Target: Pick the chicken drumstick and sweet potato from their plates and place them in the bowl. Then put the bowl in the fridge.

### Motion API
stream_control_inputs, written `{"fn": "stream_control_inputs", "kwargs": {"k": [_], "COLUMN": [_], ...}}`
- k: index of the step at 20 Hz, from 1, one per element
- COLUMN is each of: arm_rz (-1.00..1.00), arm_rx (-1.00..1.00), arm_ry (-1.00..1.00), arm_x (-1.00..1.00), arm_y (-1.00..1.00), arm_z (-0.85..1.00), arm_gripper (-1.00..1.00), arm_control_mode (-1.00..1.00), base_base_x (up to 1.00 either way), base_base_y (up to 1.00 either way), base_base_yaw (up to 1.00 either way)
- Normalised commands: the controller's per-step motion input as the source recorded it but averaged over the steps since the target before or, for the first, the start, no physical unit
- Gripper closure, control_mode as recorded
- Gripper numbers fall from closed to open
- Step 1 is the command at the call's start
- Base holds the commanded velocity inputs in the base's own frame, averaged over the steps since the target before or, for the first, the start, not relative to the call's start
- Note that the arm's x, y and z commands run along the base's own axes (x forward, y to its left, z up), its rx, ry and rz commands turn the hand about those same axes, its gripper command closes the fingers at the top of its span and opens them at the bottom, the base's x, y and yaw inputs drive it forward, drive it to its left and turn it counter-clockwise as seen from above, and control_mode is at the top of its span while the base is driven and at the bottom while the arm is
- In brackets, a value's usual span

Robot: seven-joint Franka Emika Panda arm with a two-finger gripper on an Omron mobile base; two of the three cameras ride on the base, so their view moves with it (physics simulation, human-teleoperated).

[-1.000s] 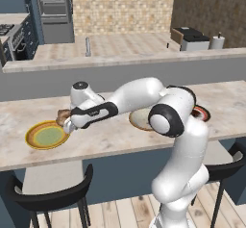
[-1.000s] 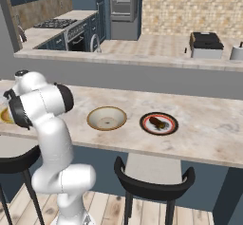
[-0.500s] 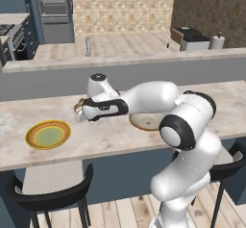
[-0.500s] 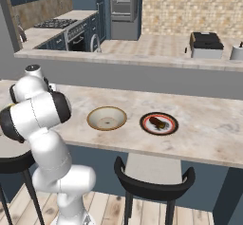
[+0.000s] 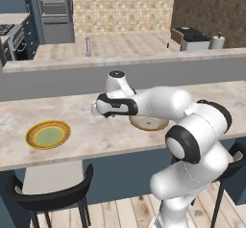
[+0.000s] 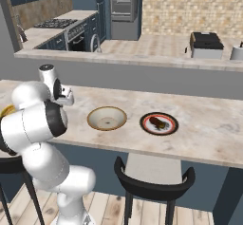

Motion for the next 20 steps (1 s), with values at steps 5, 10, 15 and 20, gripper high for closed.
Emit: {"fn": "stream_control_inputs", "kwargs": {"k": [5, 10, 15, 20], "arm_rz": [-0.30, -0.23, -0.17, -0.11], "arm_rx": [0.00, 0.00, 0.00, 0.00], "arm_ry": [0.07, 0.09, 0.12, 0.04], "arm_x": [-0.01, -0.02, -0.02, -0.06], "arm_y": [-0.69, -0.69, -0.69, -0.62], "arm_z": [0.00, 0.00, 0.00, -0.05], "arm_gripper": [1.00, 1.00, 1.00, 1.00], "arm_control_mode": [-1.00, -1.00, -1.00, -1.00], "base_base_x": [0.00, 0.00, 0.00, 0.00], "base_base_y": [0.00, 0.00, 0.00, 0.00], "base_base_yaw": [0.00, 0.00, 0.00, 0.00]}}
